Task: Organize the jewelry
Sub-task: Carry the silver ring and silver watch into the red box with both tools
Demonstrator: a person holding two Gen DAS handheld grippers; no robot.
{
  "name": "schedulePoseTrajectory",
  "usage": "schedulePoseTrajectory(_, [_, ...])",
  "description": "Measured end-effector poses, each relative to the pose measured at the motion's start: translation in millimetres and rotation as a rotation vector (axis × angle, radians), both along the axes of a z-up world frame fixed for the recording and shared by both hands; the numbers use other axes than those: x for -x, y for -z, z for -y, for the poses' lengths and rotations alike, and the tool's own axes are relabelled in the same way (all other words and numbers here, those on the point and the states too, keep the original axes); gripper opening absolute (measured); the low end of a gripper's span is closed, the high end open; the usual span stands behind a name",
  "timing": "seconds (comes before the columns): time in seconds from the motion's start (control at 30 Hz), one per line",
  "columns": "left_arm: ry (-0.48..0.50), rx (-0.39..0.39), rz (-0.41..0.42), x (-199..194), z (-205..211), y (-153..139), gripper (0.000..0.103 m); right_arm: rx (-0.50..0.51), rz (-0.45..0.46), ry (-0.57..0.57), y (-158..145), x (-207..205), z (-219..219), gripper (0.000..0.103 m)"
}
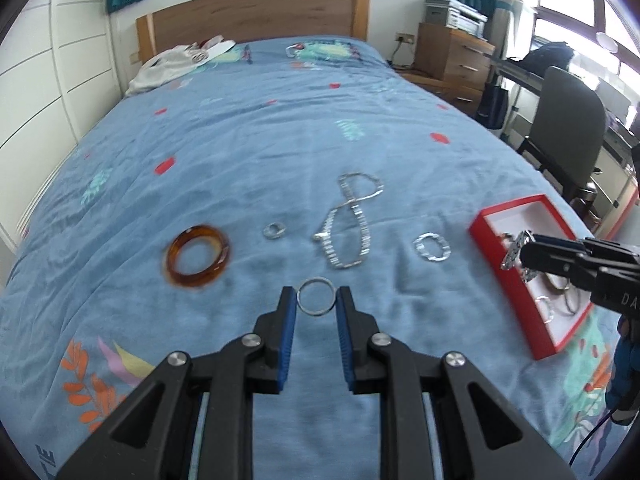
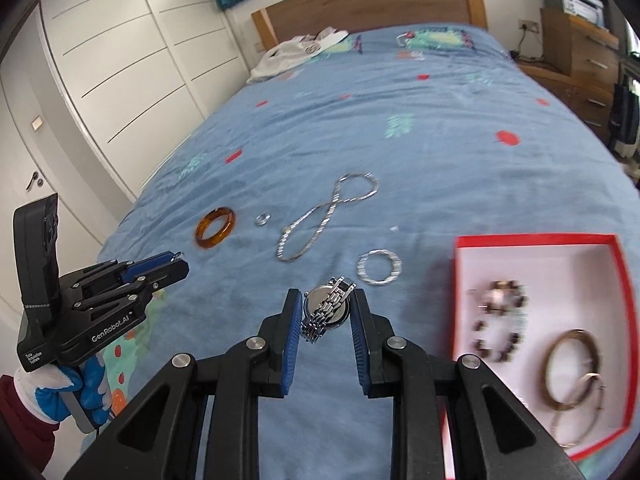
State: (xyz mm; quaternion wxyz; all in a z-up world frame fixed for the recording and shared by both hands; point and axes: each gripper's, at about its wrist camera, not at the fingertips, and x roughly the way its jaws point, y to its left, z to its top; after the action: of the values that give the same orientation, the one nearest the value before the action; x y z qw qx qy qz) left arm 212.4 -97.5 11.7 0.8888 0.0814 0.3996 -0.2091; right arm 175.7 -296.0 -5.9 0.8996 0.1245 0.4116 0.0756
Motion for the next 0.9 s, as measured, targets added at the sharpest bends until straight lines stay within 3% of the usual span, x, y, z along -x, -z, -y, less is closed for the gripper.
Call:
schedulePoseTrajectory(0.43, [0.145, 0.024, 0.019, 26, 102, -24, 0.019, 0.046, 0.015, 0.098, -20, 47, 80, 0.024])
schedulePoseTrajectory(0.9, [0.285, 0.025, -0.052, 20, 224, 7, 0.019, 0.065, -0.054, 0.147, 18, 44, 177, 0.024])
